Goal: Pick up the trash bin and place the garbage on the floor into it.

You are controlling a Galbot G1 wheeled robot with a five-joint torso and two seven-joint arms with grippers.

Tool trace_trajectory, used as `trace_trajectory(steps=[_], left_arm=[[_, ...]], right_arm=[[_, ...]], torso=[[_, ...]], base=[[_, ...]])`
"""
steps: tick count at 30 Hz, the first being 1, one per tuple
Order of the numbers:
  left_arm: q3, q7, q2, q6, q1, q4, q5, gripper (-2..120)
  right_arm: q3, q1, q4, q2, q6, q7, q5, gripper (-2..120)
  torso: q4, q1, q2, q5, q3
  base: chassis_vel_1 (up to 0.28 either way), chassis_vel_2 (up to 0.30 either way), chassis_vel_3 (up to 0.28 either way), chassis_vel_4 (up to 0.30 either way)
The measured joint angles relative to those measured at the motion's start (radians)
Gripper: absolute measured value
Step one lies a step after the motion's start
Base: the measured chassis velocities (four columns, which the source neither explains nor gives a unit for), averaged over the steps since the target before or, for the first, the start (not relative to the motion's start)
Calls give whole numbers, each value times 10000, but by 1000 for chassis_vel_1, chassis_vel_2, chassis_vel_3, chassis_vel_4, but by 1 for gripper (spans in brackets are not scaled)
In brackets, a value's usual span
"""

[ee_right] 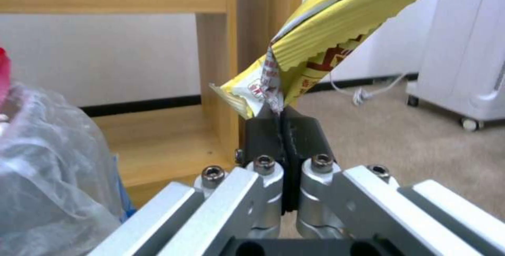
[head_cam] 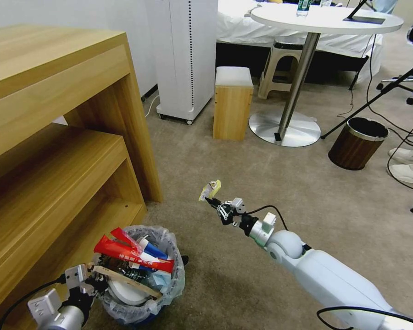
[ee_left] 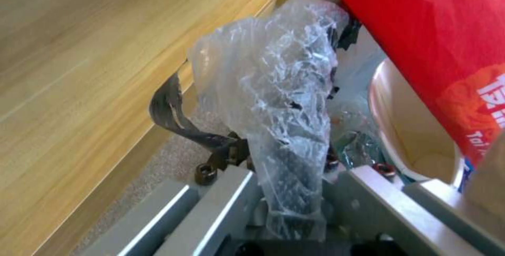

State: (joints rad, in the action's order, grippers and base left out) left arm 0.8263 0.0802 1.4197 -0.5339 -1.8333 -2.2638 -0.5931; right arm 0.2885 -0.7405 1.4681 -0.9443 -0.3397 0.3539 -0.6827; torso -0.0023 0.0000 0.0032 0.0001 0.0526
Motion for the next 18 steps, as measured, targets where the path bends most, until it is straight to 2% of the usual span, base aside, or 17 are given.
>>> trace_trajectory(steps=[18], left_arm=[[23, -17, 46, -42, -380, -404, 105, 1]], right_arm=[[-491, -374, 535, 172, -464, 363, 478, 0]], torso=[[1, 0, 0, -1, 0]], base=[[0, 0, 0, 0]])
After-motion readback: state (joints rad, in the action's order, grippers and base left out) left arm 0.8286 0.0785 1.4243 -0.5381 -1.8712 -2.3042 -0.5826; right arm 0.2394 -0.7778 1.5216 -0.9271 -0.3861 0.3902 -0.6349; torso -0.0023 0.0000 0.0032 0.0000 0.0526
